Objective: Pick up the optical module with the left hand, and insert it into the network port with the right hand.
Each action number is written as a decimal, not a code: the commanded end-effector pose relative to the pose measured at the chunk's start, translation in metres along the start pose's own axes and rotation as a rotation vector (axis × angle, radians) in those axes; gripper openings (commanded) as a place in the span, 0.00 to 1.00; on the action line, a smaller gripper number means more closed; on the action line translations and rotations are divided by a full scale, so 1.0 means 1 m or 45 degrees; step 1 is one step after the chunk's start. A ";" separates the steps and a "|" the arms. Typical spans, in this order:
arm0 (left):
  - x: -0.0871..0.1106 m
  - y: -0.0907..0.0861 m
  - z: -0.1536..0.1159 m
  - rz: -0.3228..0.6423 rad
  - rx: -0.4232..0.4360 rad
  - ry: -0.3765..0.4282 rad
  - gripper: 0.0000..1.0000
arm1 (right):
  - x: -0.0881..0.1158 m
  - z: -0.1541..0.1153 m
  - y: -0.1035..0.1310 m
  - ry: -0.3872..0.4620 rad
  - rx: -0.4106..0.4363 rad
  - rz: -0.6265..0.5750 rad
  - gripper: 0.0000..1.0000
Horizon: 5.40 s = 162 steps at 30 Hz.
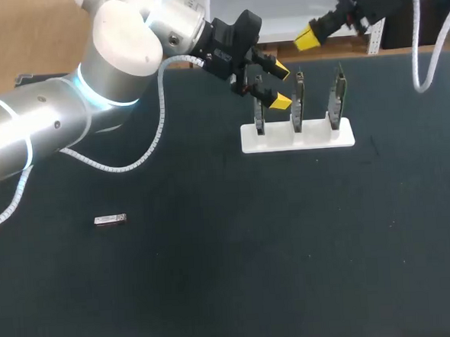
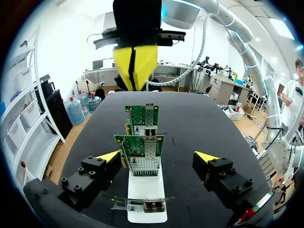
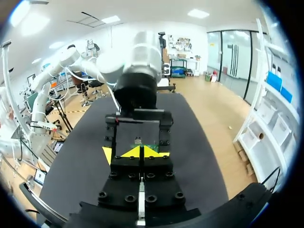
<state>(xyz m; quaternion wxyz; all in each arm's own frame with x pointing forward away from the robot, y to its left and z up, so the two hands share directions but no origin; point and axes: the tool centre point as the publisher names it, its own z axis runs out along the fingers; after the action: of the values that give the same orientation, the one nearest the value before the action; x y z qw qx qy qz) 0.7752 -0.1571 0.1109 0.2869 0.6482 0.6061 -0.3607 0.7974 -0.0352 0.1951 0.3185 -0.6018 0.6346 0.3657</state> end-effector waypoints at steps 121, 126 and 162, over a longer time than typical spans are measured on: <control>0.001 -0.066 -0.158 0.198 -0.225 0.356 1.00 | 0.088 -0.071 0.019 -0.062 -0.016 -0.002 1.00; 0.038 -0.102 -0.190 0.132 -0.296 0.547 1.00 | 0.088 -0.071 0.019 -0.062 -0.016 -0.002 1.00; 0.253 -0.215 -0.221 -0.124 -0.251 1.207 1.00 | 0.088 -0.071 0.019 -0.062 -0.016 -0.002 1.00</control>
<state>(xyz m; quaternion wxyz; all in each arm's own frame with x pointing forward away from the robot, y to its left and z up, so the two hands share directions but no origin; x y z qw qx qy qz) 0.5891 0.1874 0.0521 0.0203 0.6806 0.7320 0.0223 0.7772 -0.1424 0.1601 0.3285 -0.5955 0.6231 0.3863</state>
